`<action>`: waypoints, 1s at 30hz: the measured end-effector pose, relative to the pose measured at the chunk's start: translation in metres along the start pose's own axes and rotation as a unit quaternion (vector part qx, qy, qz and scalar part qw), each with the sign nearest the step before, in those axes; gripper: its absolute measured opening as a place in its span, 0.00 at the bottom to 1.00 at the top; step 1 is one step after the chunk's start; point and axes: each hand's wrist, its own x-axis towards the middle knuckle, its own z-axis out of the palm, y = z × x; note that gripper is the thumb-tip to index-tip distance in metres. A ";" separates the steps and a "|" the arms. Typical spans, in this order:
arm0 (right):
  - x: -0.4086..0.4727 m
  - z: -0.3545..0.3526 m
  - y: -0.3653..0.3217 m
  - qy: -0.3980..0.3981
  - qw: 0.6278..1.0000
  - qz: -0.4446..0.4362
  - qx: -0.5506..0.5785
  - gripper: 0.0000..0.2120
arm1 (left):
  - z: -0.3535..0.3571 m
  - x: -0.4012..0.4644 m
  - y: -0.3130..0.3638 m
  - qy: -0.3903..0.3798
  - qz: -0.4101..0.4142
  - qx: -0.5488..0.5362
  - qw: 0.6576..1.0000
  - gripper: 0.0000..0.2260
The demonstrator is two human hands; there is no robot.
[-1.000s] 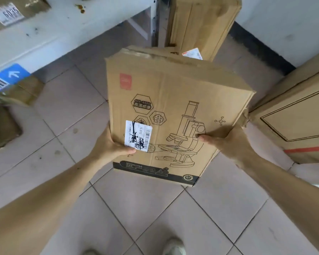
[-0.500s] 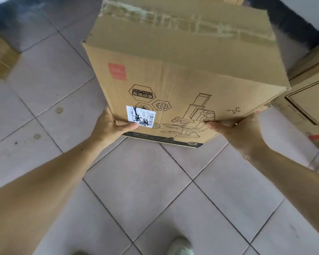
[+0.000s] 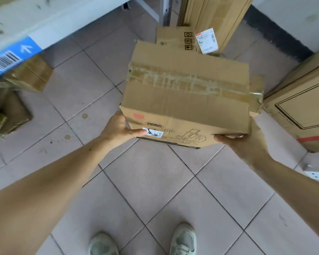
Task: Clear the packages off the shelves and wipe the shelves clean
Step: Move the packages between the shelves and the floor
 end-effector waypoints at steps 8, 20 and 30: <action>-0.028 -0.049 -0.052 -0.068 0.991 0.007 -0.112 0.40 | -0.050 -0.038 0.067 -0.073 -0.033 0.097 0.992 0.33; -0.047 -0.092 -0.206 -0.219 0.879 -0.072 -0.418 0.29 | -0.134 -0.072 0.180 -0.156 -0.040 0.328 0.931 0.24; -0.129 -0.103 -0.375 -0.309 0.780 -0.185 -0.512 0.18 | -0.255 -0.170 0.258 -0.160 -0.067 0.366 0.914 0.25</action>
